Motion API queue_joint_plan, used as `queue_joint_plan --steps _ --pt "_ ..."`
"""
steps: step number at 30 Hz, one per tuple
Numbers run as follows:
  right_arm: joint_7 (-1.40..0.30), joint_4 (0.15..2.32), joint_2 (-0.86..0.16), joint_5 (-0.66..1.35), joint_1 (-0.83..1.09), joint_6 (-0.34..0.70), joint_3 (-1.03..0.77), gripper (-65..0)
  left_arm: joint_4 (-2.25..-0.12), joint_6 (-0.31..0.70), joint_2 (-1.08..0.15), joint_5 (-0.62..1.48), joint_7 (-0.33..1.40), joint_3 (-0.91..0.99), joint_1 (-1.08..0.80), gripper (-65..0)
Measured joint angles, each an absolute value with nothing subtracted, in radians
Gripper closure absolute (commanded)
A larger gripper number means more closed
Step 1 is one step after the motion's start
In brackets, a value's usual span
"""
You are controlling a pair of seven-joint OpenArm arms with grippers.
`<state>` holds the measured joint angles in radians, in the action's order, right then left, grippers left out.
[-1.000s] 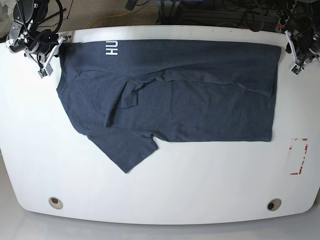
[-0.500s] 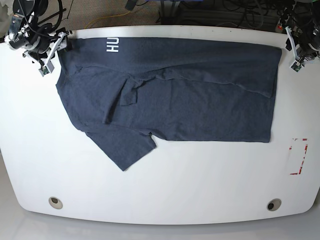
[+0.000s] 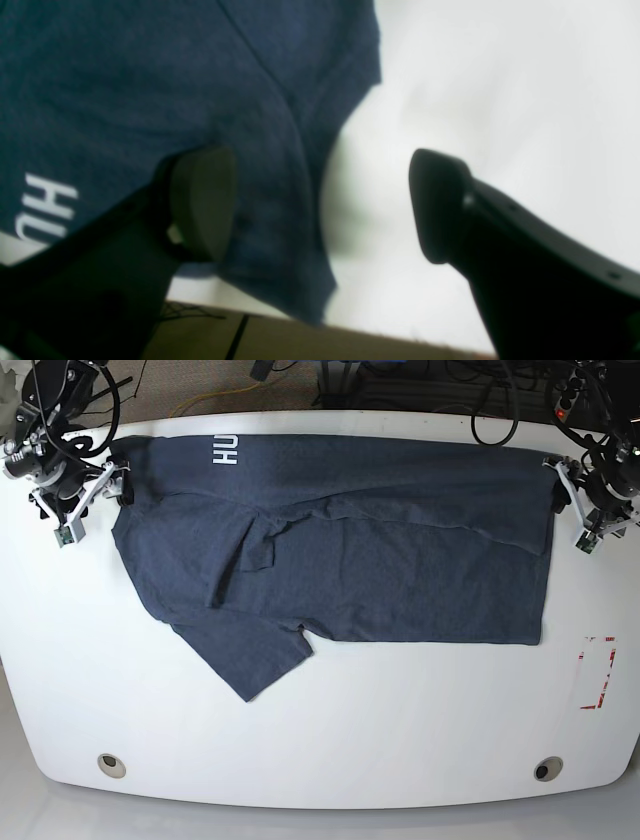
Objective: Fold the T-shirt properly
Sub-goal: 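Move both grippers to the shirt's side edges and grasp them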
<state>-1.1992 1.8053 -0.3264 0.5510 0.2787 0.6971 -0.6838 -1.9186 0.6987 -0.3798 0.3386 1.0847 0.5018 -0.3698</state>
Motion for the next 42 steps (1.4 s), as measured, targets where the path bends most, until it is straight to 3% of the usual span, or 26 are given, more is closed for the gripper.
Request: queue_joint_plan --steps 10,22,34,42 --pt "-1.189 1.772 -0.308 0.554 0.151 0.697 -0.515 -51.7 -1.820 0.701 -0.249 0.035 1.084 0.481 -0.337 -32.5" --pt "-1.093 1.548 -0.329 0.554 0.150 0.697 -0.448 -51.5 -1.724 0.696 -0.250 0.035 0.963 0.486 -0.350 -32.4" --pt "-1.068 1.641 -0.340 0.562 0.297 0.699 -0.456 -51.5 -1.749 0.688 -0.261 0.061 0.916 0.496 -0.459 -32.4" --pt "-1.104 1.782 -0.330 0.545 0.268 0.698 -0.457 -51.5 -1.814 0.697 -0.199 0.017 1.008 0.593 -0.440 -32.9"
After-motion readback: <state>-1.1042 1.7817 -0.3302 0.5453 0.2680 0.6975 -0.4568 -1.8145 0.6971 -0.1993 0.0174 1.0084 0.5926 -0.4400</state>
